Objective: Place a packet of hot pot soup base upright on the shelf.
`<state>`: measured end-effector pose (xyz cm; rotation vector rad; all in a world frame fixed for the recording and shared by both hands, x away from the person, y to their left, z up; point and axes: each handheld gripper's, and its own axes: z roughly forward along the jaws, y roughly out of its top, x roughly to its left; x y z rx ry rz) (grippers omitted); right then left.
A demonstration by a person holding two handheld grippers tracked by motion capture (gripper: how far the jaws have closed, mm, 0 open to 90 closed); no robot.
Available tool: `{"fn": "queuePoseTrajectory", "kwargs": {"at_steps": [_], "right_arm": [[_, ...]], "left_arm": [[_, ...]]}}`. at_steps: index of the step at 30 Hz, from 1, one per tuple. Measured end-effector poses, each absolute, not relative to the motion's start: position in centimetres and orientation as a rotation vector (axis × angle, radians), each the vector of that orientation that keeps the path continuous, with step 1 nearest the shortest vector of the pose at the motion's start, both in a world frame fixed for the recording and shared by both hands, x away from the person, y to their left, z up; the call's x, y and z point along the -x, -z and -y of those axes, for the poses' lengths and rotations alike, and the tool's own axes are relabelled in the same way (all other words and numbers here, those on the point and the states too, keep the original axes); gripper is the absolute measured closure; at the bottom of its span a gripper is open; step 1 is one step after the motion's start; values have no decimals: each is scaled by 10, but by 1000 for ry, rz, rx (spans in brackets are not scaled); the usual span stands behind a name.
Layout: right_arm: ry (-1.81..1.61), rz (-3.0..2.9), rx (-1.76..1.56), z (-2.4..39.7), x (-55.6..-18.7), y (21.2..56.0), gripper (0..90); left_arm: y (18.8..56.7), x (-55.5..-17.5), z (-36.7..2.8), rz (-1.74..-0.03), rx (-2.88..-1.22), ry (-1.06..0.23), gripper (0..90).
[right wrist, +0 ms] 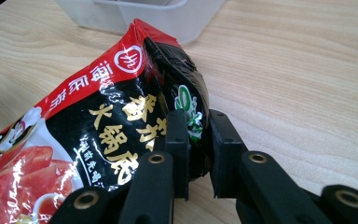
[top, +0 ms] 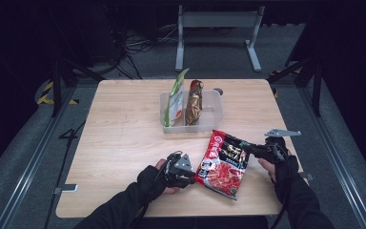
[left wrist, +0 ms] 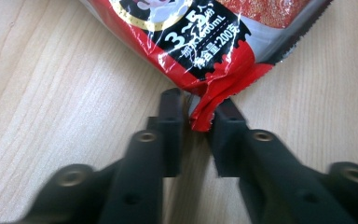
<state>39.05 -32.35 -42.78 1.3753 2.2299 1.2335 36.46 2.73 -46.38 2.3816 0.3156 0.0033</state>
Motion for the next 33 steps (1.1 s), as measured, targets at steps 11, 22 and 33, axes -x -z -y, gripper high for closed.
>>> {"fn": "queuePoseTrajectory", "kwargs": {"at_steps": [11, 22, 33], "right_arm": [[-1227, -2176, -1307, 319, -381, 414, 813], [-1251, -2142, -1230, 313, -373, 406, 815], [-1273, -2131, -1171, 308, -368, 400, 815]], "left_arm": [[454, -376, -34, -390, -2228, 80, 250], [460, -388, -3, -414, -2223, 136, 160], [462, -392, 1, -423, -2218, 146, 152]]}}
